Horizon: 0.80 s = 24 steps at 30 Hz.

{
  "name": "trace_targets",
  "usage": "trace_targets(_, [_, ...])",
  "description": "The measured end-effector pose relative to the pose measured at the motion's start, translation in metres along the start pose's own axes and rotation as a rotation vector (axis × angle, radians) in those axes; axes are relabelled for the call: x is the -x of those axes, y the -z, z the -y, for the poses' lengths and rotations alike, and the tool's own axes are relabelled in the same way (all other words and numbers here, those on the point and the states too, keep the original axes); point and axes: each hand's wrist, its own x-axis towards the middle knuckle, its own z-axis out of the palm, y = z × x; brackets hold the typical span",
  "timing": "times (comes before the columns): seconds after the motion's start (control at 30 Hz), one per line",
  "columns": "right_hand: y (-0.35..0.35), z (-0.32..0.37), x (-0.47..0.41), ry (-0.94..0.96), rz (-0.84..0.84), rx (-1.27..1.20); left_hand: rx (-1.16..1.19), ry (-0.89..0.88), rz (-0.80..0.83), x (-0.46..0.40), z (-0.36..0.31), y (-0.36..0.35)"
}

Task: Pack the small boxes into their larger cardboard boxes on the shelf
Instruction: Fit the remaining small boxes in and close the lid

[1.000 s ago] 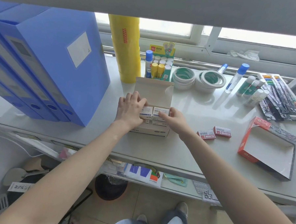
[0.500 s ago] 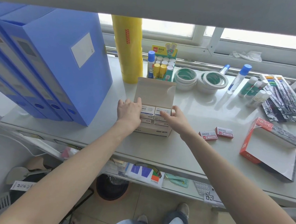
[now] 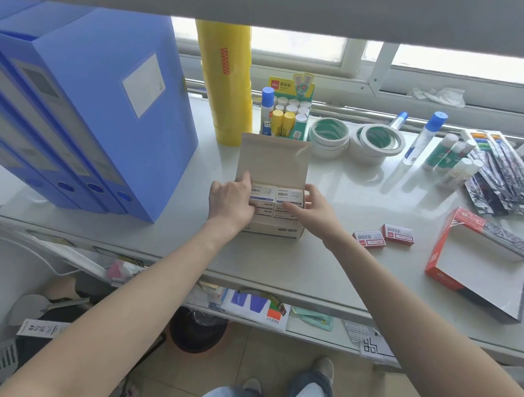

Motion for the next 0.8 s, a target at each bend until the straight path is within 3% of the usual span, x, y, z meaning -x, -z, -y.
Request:
trace_targets(0.53, [-0.004, -0.003, -0.002, -0.021, -0.047, 0.090, 0.023, 0.016, 0.002, -0.001, -0.003, -0.002])
trace_targets(0.8, [0.000, 0.007, 0.000, -0.068, 0.012, -0.038, 0.211, 0.006, 0.072, 0.004, 0.004, 0.009])
